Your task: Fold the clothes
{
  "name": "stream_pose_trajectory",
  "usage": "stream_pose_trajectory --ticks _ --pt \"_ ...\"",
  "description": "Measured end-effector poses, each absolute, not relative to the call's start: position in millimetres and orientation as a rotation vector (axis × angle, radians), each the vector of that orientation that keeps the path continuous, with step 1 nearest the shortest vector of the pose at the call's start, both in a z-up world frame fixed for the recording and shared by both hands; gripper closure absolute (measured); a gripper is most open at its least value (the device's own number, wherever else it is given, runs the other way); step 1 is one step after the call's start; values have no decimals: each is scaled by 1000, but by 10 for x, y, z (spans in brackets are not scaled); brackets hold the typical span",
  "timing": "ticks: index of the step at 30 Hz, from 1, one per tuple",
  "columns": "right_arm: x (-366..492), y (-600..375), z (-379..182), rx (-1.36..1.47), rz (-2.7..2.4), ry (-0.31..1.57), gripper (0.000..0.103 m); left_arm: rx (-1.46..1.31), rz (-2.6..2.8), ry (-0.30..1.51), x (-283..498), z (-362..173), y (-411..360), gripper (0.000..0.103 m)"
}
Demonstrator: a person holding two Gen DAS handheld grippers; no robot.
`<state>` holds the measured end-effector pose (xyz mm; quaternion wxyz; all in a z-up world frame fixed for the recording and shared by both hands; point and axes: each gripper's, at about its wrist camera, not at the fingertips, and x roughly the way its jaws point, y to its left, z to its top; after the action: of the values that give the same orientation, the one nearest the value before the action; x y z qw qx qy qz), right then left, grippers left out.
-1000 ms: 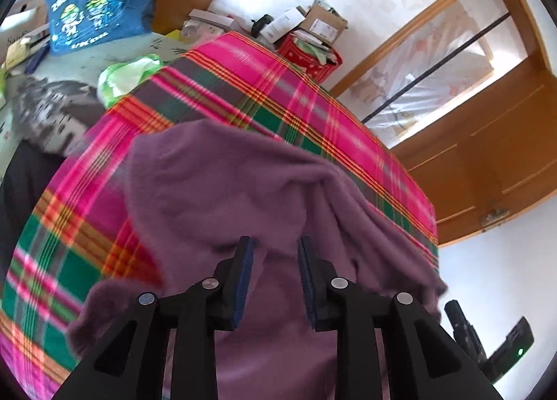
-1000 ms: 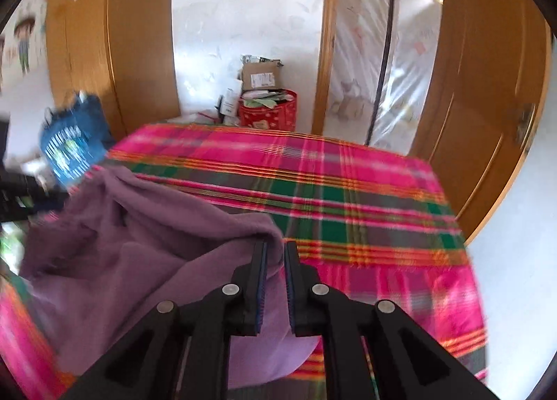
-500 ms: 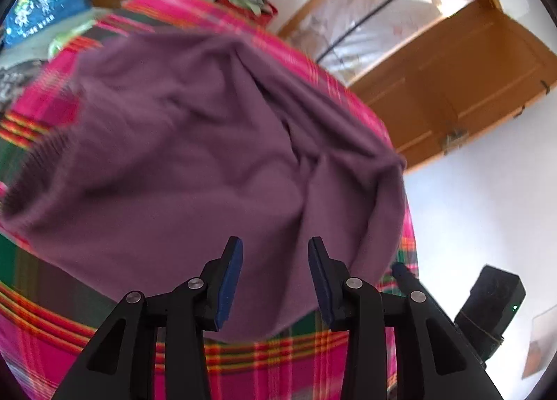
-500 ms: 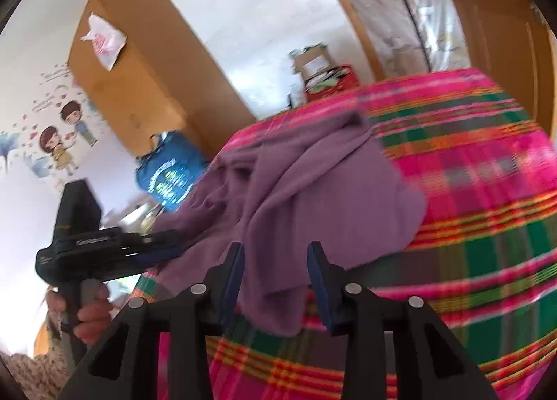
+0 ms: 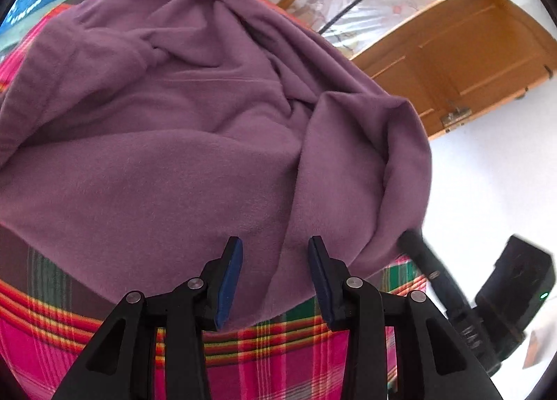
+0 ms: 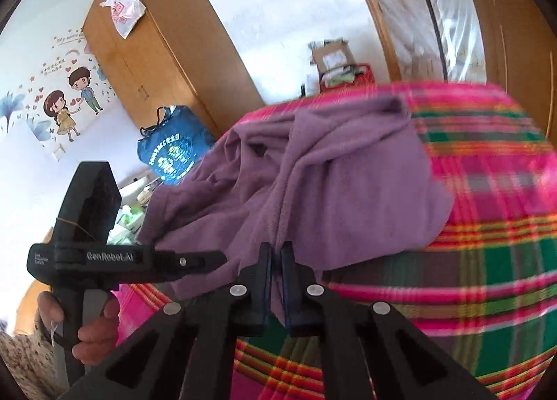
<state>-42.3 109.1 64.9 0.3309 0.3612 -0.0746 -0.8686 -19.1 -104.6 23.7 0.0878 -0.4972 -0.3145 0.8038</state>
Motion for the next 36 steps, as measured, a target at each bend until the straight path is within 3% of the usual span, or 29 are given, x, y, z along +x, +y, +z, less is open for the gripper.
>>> stream_pose_trajectory --ticks 9,14,16,18,21,30,36 --pt "-464 1432 1282 710 -2466 -177 103 -1509 2371 -937 -199 164 -947 64" --pt "-502 1437 1047 821 -2371 -209 100 -1531 2374 -917 -132 119 -869 64" --pt "-489 1378 889 870 -2326 -200 94 -1541 2369 -913 -108 107 -850 64" --pt "-466 1297 765 908 -2288 -180 78 -1550 2368 -921 -82 96 -843 62" --pt "-422 1215 635 938 -2244 -135 67 -1551 2398 -905 -32 110 -811 62" --pt "-360 1066 275 1039 -2162 -52 65 -1527 2553 -674 120 176 -593 48" --pt "-381 977 181 1048 -2168 -2 65 -1509 2608 -513 168 213 -343 47"
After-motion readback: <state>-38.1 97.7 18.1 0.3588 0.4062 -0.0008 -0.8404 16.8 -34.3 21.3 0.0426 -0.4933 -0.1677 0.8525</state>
